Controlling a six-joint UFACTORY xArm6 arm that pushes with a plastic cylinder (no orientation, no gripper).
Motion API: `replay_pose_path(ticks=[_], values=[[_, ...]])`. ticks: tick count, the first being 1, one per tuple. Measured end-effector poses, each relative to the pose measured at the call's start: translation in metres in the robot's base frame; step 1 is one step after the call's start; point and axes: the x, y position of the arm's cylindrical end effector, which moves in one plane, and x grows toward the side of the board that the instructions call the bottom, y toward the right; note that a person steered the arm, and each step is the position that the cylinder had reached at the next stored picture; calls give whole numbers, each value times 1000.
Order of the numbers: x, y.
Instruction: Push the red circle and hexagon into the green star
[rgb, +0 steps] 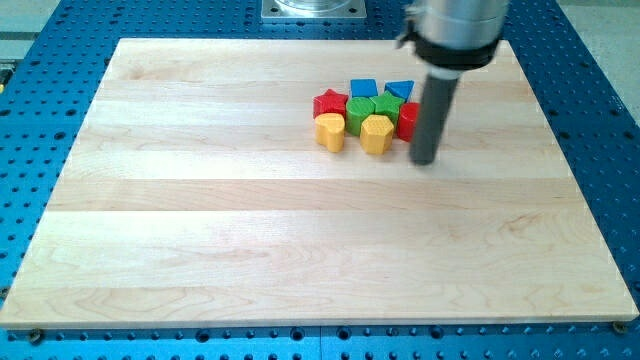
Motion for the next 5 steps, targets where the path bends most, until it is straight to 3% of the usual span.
replay_pose_path(ticks=[1,2,5], values=[[-48,40],[-59,47],[-30,29]])
